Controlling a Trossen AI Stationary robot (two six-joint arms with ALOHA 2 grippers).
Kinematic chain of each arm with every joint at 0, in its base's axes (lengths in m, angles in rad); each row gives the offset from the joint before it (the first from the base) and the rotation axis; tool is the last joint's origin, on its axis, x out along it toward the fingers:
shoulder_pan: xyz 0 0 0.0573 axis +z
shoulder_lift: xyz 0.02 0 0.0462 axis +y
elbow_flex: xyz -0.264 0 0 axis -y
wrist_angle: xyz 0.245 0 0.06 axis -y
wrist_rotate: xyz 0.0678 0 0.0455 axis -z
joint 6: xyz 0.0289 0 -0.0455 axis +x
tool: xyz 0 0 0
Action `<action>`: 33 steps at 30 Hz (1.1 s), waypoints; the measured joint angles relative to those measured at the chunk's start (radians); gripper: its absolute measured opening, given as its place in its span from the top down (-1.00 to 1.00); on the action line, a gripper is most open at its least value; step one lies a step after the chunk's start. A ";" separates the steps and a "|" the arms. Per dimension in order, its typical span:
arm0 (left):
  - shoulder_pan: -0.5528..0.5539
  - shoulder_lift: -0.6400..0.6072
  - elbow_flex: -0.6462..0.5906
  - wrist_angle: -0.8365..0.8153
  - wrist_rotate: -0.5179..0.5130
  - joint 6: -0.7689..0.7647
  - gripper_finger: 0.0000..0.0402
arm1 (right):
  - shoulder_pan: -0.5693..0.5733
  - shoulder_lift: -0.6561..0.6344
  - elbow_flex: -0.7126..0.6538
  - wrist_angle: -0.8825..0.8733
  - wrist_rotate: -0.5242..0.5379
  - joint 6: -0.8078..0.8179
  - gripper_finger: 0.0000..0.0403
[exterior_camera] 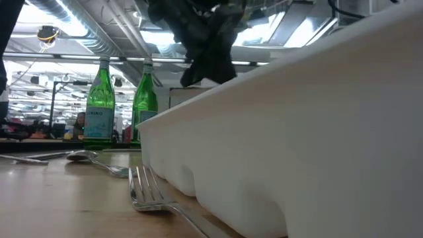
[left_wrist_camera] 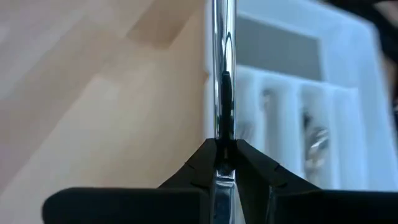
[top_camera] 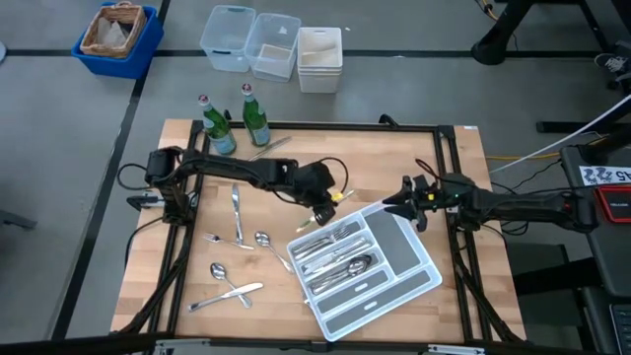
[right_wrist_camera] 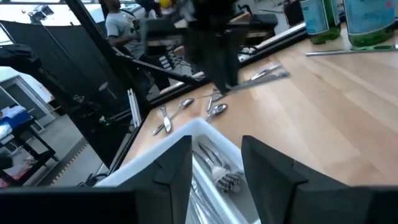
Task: Sort silverware
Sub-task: Put the silver table knife into the white silverware tray
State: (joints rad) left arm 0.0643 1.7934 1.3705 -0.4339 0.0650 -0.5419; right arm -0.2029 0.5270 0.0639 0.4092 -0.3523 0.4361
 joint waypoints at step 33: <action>-0.236 0.241 0.000 0.239 -0.001 -0.086 0.79 | 0.000 -0.458 0.002 -0.487 -0.059 -0.123 0.29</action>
State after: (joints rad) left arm -0.1715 2.0347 1.3705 -0.1946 0.0636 -0.6274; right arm -0.2031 0.0687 0.0662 -0.0778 -0.4118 0.3135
